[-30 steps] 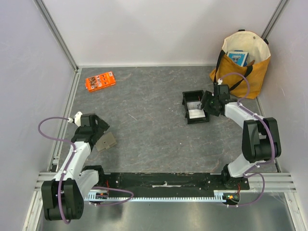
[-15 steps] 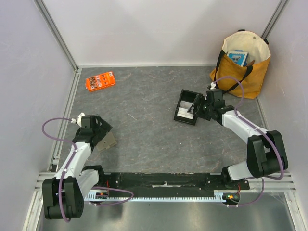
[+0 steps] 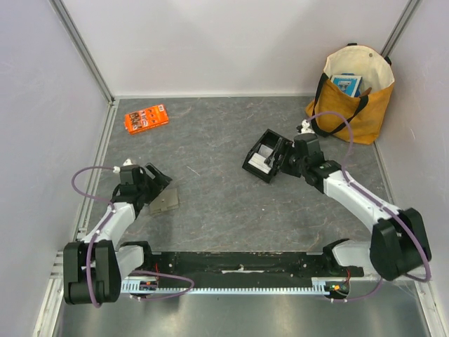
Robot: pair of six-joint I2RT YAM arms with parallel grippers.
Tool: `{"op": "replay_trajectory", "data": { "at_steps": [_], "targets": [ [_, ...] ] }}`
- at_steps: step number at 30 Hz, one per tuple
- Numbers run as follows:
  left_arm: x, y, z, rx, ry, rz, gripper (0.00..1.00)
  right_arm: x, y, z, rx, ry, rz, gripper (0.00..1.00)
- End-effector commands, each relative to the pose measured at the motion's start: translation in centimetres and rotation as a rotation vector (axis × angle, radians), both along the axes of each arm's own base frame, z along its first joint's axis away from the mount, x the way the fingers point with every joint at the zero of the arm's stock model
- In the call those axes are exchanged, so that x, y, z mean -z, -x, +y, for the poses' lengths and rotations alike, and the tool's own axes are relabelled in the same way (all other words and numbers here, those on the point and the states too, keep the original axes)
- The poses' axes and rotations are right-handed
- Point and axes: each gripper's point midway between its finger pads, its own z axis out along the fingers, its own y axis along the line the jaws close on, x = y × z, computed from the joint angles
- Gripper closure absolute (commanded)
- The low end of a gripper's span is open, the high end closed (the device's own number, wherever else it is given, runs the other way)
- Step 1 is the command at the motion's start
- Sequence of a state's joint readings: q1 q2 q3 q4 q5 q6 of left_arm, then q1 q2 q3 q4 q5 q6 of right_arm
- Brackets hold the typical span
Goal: Put the credit cards into the card holder
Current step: Move the storage box to the center of the board, then move the card holder to the center of the board.
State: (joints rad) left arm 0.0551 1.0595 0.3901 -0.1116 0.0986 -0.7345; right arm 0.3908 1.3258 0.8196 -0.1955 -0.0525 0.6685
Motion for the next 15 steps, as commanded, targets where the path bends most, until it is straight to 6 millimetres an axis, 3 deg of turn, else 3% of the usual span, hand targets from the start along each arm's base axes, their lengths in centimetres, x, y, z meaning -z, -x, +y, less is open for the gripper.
{"op": "replay_trajectory", "data": {
  "at_steps": [1,6,9,12,15],
  "targets": [
    [1.8,2.0,-4.0,0.16,0.14,0.063,0.12,-3.7,0.0,-2.9,0.068,0.11,-0.103,0.18],
    [2.0,3.1,-11.4,0.256,0.158,0.07,0.13,-4.7,2.1,-2.1,-0.005,0.053,-0.119,0.21],
    [2.0,4.1,-14.8,0.257,0.189,0.117,0.14,-4.8,4.6,0.2,-0.105,-0.059,-0.089,0.23],
    [1.0,5.6,-16.4,0.24,0.233,0.163,0.15,-5.3,6.9,1.7,-0.156,-0.123,-0.048,0.29],
    [-3.3,5.3,-16.7,0.284,0.223,0.078,0.13,-5.9,10.2,4.5,-0.219,-0.245,0.053,0.34]
  ]
}}
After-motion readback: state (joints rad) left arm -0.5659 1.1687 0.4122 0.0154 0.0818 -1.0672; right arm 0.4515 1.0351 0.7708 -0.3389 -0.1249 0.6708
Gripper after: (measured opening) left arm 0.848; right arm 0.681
